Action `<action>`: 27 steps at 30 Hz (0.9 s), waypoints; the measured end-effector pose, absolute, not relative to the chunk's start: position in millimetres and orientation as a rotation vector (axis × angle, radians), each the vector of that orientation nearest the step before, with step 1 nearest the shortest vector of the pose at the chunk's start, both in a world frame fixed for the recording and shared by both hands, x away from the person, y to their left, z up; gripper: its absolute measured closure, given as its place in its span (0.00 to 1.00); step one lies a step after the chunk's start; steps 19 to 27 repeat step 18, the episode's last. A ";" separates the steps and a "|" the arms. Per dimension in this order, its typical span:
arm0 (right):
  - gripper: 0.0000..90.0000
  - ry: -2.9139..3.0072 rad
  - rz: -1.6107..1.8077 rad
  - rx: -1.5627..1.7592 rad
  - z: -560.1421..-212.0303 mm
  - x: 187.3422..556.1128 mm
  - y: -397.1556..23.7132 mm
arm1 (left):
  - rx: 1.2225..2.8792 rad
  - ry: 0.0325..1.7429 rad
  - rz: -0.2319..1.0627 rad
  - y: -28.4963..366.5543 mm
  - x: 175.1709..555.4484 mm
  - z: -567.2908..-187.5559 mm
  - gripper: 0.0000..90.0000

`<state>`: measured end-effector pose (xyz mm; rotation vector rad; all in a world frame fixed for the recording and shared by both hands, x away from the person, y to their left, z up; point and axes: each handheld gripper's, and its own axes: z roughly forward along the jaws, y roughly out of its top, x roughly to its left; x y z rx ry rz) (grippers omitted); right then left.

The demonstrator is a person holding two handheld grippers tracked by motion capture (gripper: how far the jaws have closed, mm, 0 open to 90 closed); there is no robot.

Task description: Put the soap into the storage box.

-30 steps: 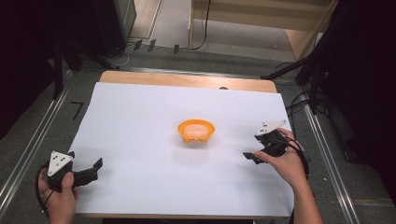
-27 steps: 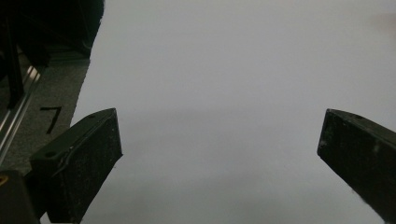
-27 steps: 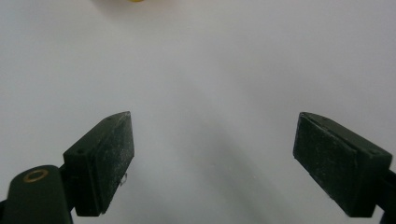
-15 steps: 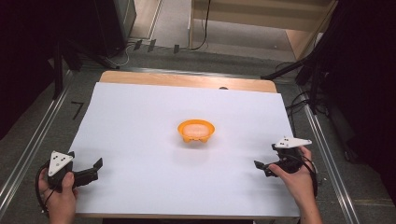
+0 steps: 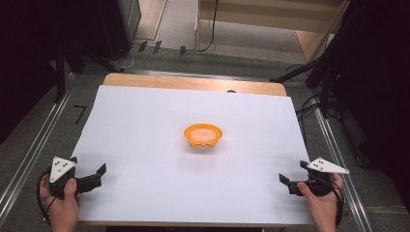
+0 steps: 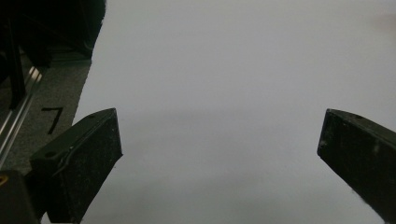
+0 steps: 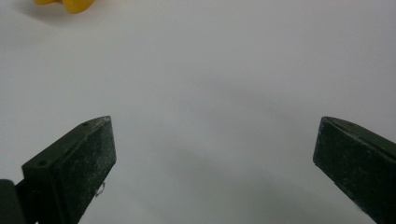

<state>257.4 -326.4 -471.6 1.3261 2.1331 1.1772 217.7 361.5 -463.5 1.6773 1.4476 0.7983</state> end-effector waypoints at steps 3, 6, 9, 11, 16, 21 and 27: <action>0.00 2.097 1.189 1.352 -475.9 248.1 -337.7 | 1.679 1.448 0.798 361.4 217.9 -463.6 0.00; 0.00 2.066 1.181 1.379 -478.6 240.6 -346.7 | 1.683 1.447 0.795 361.6 218.1 -463.5 0.00; 0.00 2.031 1.203 1.403 -480.6 235.8 -354.9 | 1.681 1.448 0.793 362.0 218.1 -463.5 0.00; 0.00 2.013 1.209 1.422 -481.8 233.8 -358.7 | 1.682 1.450 0.794 362.0 218.3 -463.5 0.00; 0.00 1.947 1.254 1.457 -481.9 230.0 -366.0 | 1.683 1.452 0.792 362.1 218.4 -463.4 0.00; 0.00 1.929 1.232 1.483 -483.0 230.1 -364.8 | 1.680 1.454 0.786 362.2 218.9 -463.6 0.00; 0.00 1.929 1.232 1.483 -483.0 230.1 -364.8 | 1.680 1.454 0.786 362.2 218.9 -463.6 0.00</action>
